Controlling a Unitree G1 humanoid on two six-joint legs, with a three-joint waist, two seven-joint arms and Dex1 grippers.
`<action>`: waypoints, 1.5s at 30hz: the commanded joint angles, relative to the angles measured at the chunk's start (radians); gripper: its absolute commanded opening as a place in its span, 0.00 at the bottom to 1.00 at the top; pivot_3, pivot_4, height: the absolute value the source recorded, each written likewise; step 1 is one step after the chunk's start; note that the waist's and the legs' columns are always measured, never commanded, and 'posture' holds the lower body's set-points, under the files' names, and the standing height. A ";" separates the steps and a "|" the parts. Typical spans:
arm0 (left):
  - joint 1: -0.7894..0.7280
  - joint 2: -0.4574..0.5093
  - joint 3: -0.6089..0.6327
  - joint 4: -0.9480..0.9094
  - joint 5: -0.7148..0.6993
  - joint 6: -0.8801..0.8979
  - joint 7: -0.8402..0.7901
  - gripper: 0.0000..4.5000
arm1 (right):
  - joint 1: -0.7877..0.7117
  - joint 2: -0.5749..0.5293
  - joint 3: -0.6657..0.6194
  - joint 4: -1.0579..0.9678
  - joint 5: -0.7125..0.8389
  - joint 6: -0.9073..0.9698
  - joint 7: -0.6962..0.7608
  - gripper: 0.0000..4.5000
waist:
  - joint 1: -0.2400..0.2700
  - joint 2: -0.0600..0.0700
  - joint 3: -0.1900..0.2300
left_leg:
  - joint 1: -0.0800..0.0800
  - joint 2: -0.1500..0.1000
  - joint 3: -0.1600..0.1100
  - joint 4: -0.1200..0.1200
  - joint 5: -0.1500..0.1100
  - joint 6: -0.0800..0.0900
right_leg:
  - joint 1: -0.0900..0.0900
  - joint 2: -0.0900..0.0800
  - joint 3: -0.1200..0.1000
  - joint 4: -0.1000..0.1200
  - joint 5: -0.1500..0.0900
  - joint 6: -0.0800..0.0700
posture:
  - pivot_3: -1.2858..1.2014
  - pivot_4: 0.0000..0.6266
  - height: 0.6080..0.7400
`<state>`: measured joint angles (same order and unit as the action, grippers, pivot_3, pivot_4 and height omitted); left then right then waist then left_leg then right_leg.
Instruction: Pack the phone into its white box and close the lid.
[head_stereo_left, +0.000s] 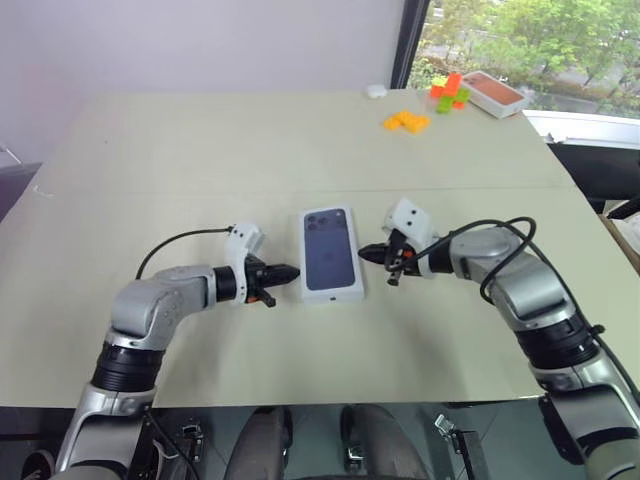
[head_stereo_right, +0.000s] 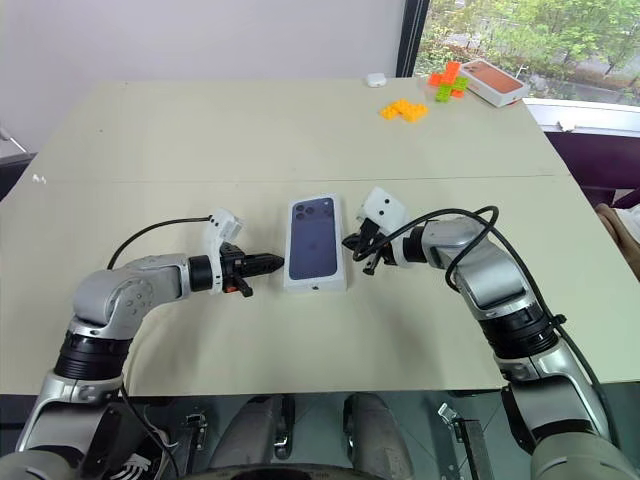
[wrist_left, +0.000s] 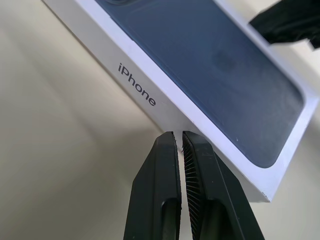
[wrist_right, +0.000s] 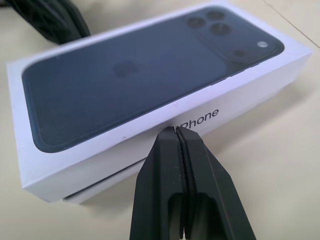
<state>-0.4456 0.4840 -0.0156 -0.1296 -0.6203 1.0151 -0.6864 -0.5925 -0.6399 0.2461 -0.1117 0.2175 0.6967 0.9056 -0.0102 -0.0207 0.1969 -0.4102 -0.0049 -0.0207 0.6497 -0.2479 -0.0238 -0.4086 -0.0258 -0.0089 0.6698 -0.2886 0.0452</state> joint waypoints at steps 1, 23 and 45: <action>-0.015 -0.016 -0.001 -0.048 -0.012 -0.014 0.000 0.06 | -0.006 -0.012 0.023 0.007 -0.041 -0.058 0.009 0.01 | 0.000 0.000 0.000 | 0.000 0.000 0.000 0.000 0.000 0.000 | 0.000 0.000 0.000 0.000 0.000 0.000 | 0.52 0.24 1.00; -0.055 -0.013 0.176 -0.009 -0.054 -0.071 0.038 0.06 | -0.106 0.102 -0.132 0.125 0.031 0.001 -0.065 0.01 | -0.001 0.000 0.000 | 0.001 0.000 0.000 0.001 0.001 -0.001 | 0.000 0.000 0.000 0.002 0.001 -0.001 | 0.52 0.24 1.00; -0.200 -0.175 -0.112 0.359 0.268 -0.289 0.041 0.06 | -0.105 0.189 0.010 0.293 -0.130 -0.154 -0.088 0.01 | -0.006 0.000 -0.001 | 0.002 -0.001 0.002 0.002 0.001 -0.002 | 0.000 0.001 0.002 0.005 0.002 0.003 | 0.52 0.24 1.00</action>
<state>-0.6717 0.2957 -0.1047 0.2263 -0.3841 0.7093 -0.6414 -0.6966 -0.4475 0.2397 0.2447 0.0823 0.5415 0.7818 -0.0165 -0.0203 0.1957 -0.4073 -0.0054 -0.0183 0.6517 -0.2469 -0.0255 -0.4084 -0.0252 -0.0065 0.6755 -0.2863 0.0479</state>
